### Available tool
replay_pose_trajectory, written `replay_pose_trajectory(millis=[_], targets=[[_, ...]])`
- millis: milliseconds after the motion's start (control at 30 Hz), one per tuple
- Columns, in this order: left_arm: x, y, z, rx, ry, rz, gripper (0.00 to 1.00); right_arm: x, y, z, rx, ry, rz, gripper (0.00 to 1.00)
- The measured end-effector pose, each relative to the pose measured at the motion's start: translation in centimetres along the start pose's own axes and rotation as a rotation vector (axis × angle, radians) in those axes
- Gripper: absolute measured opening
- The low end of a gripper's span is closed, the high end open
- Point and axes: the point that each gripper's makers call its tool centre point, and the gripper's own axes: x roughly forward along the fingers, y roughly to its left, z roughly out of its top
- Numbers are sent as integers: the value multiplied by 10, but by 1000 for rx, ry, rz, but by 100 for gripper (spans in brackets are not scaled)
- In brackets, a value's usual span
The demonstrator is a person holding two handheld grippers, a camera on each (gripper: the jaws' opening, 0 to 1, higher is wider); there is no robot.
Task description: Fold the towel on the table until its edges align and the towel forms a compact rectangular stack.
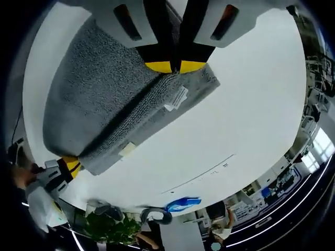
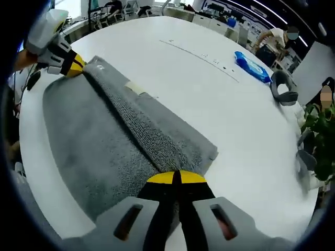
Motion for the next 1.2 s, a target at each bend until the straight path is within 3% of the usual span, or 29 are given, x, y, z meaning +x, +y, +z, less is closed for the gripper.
replay_pose_trajectory(millis=[567, 767, 1200], targets=[[-28, -52, -25, -36, 15, -13, 2, -20, 9, -35, -63, 21, -6, 0], [-36, -70, -33, -81, 19, 6, 2, -25, 9, -46, -142, 55, -9, 0], [-50, -100, -44, -181, 32, 79, 2, -24, -1, -50, -203, 39, 80, 0]])
